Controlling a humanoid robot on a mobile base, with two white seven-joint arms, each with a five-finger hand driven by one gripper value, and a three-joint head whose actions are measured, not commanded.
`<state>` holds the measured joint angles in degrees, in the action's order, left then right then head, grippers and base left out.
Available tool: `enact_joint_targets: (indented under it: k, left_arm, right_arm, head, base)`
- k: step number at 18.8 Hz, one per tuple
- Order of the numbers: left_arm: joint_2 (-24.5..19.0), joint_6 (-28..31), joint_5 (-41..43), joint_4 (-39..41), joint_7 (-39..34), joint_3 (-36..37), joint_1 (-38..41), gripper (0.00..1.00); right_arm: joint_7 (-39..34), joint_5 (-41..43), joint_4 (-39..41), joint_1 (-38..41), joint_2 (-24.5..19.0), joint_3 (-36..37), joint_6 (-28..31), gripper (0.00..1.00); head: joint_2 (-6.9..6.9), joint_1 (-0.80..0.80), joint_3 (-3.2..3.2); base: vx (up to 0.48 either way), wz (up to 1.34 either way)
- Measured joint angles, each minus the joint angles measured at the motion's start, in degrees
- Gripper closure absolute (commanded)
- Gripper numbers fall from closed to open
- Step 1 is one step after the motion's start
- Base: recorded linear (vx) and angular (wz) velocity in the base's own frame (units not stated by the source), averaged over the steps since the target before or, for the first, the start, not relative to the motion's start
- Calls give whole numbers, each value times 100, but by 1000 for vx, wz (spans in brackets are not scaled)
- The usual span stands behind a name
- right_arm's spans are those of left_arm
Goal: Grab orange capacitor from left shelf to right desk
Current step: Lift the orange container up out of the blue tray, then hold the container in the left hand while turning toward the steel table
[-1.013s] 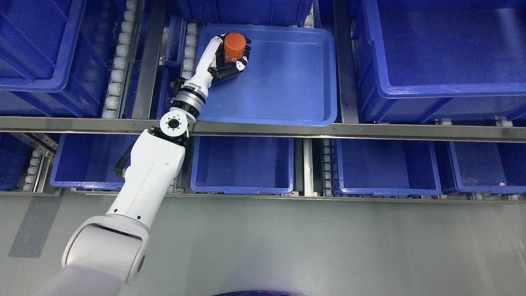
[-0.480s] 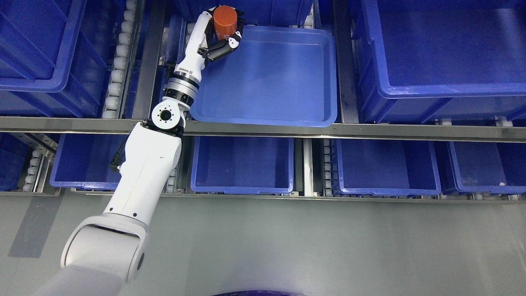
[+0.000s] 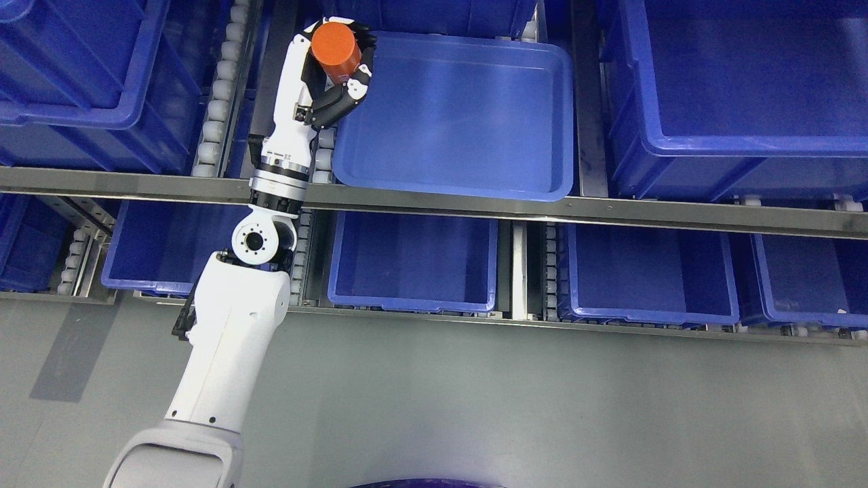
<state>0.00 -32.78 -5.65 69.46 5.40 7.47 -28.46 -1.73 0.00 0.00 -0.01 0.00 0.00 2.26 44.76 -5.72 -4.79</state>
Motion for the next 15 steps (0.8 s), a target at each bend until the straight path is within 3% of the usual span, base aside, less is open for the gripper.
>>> enact_joint_targets:
  k: [7, 15]
  left_arm:
    - [0, -186, -49, 1198, 0, 14, 849, 99]
    - [0, -375, -64, 1916, 0, 58, 1232, 98]
  right_arm:
    - [0, 0, 0, 1, 0, 0, 0, 0]
    - [0, 0, 0, 1, 0, 0, 0, 0]
  head:
    - [0, 0, 0]
    - [0, 0, 0]
  base:
    - [-101, 38]
    - [-26, -398]
